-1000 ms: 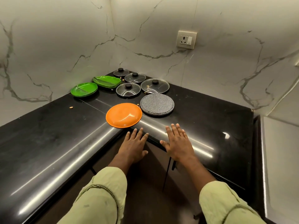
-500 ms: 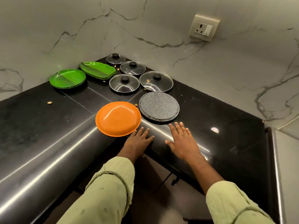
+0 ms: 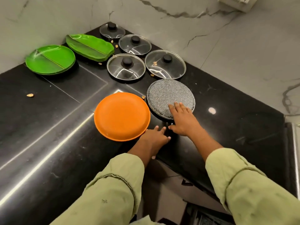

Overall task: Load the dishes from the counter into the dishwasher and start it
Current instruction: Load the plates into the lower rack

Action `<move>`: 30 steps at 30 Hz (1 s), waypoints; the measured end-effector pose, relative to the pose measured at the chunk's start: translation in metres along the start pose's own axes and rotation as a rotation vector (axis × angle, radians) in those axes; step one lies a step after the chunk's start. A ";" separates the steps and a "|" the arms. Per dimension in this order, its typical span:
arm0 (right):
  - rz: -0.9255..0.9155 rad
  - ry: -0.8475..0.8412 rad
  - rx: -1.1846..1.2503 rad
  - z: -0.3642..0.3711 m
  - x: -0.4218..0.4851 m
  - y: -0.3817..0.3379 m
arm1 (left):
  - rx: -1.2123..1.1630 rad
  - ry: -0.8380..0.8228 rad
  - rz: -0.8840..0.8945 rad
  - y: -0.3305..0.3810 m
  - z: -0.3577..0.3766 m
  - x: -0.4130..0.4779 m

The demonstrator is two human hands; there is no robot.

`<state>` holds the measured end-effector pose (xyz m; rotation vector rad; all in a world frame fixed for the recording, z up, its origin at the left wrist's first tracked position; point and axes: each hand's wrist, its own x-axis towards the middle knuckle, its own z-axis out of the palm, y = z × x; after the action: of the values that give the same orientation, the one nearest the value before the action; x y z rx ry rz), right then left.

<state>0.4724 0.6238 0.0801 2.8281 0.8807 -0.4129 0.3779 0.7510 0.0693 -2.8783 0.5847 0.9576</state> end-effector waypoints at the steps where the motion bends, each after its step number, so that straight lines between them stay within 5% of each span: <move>1: 0.007 -0.025 -0.016 -0.001 0.007 -0.004 | -0.002 -0.005 0.000 0.000 0.000 0.000; 14: -0.082 -0.002 -0.294 -0.009 0.016 -0.022 | -0.065 -0.009 0.015 -0.001 0.000 -0.002; 24: -0.002 0.552 -0.304 -0.039 -0.023 -0.002 | -0.088 -0.031 0.018 -0.002 -0.001 -0.005; 30: 0.364 0.888 0.068 -0.070 -0.058 0.018 | -0.086 -0.028 -0.009 0.003 -0.001 -0.010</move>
<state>0.4515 0.5937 0.1650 3.1108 0.4039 0.9315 0.3703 0.7513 0.0761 -2.9341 0.5416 1.0448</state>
